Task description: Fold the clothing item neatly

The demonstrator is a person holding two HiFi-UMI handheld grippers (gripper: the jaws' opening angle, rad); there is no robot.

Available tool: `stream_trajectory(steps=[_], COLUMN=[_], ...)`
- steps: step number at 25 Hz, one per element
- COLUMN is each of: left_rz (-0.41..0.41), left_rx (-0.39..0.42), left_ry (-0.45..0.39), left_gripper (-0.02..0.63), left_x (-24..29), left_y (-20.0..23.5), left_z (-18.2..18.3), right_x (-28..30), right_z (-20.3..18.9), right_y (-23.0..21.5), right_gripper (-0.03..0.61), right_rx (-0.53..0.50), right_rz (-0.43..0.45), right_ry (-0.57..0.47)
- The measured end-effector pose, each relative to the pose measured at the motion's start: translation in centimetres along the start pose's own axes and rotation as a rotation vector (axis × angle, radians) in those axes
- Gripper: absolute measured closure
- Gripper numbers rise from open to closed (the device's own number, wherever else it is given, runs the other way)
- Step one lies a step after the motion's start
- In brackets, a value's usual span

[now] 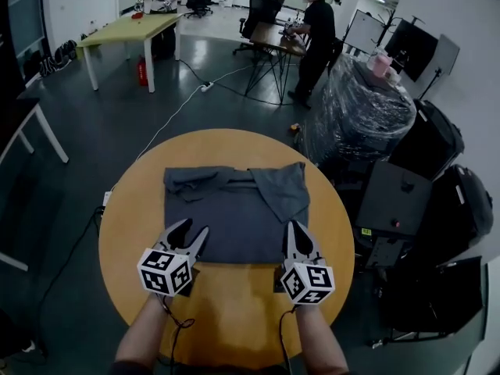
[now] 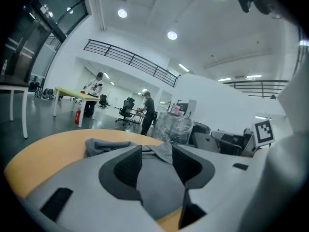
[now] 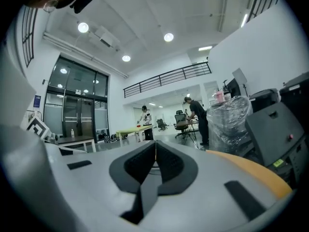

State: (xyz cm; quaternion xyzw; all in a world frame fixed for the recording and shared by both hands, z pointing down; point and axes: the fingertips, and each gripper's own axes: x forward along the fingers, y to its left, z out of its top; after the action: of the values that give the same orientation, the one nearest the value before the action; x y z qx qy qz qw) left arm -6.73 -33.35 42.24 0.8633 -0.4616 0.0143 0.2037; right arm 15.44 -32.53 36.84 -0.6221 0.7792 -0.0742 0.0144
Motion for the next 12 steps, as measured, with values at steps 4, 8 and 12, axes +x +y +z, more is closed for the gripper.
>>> stream_trajectory(steps=[4, 8, 12], left_rz=[-0.011, 0.016, 0.025], left_rx=[0.069, 0.153, 0.214], left_ry=[-0.049, -0.108, -0.144], left_gripper=[0.545, 0.604, 0.604], left_x=[-2.1, -6.2, -10.1], left_y=[-3.9, -7.9, -12.9], left_z=[1.0, 1.7, 1.2], right_x=[-3.7, -7.9, -12.8], right_z=[2.3, 4.5, 6.2], right_y=[1.6, 4.3, 6.0], right_gripper=[0.588, 0.588, 0.589], right_rx=[0.056, 0.04, -0.012], right_rz=[0.023, 0.085, 0.129], right_ry=[-0.054, -0.121, -0.193])
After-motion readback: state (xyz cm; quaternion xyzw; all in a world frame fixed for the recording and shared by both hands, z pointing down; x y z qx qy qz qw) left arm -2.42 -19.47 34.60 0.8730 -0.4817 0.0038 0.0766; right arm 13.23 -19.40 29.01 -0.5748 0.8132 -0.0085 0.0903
